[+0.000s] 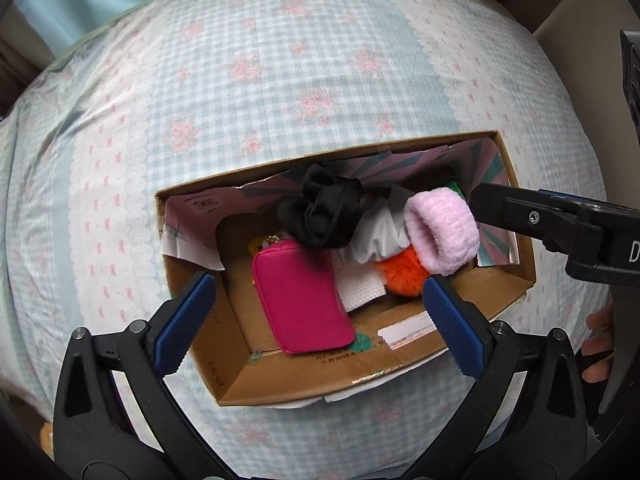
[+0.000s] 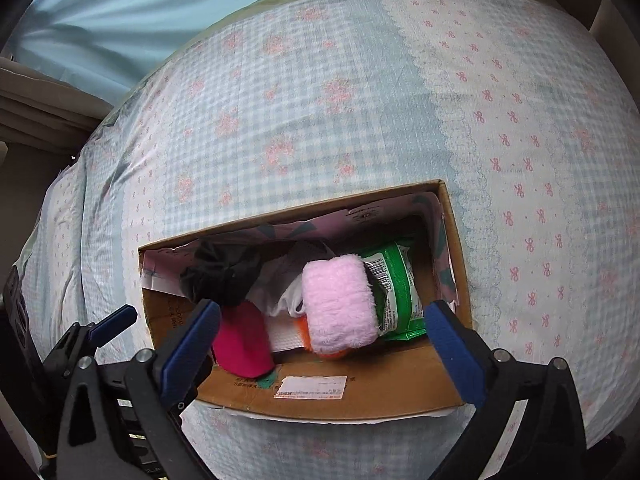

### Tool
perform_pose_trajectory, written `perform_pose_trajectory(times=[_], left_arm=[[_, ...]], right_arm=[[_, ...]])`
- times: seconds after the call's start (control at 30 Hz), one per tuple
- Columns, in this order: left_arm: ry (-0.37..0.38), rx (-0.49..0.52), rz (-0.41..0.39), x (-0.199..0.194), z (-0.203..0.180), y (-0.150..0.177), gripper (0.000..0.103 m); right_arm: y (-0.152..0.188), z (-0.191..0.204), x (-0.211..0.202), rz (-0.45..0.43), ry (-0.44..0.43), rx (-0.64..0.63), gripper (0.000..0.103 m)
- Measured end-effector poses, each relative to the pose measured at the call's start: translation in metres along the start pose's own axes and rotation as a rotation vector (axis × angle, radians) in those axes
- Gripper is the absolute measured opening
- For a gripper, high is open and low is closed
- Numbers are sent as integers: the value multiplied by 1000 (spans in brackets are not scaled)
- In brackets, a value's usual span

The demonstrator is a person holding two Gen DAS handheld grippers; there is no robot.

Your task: Organize soft objects

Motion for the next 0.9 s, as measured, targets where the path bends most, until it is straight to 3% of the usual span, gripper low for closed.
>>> perform_pose_trajectory(times=[0.27,0.63,0.8,0.9], left_arm=[[0,-29,-36,-22,-1,20,103],[-41,-73,-186,-93,-28,50,103],[-44,-103,-298,-148,-54,68,103],[-50,-131,-425,-197,-74,81,103]], right_arm=[[18,4,-22,-53,6,-11,102],[56,4,-91,-170,-11,-124,102],[79,-8,-154,-291,-3,-178,102],[95,-18,-202,-396,39,-210,102]])
Point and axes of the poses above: each gripper's, at about its wrist camera, not at the fingertips, and x roughly the way its jaws point, z to its left, y to its underside, the point moved 1 cm from there along x, roughly the way its jaws point, and after that the axes turned 4 degrees about y, right-handed, at the moved point
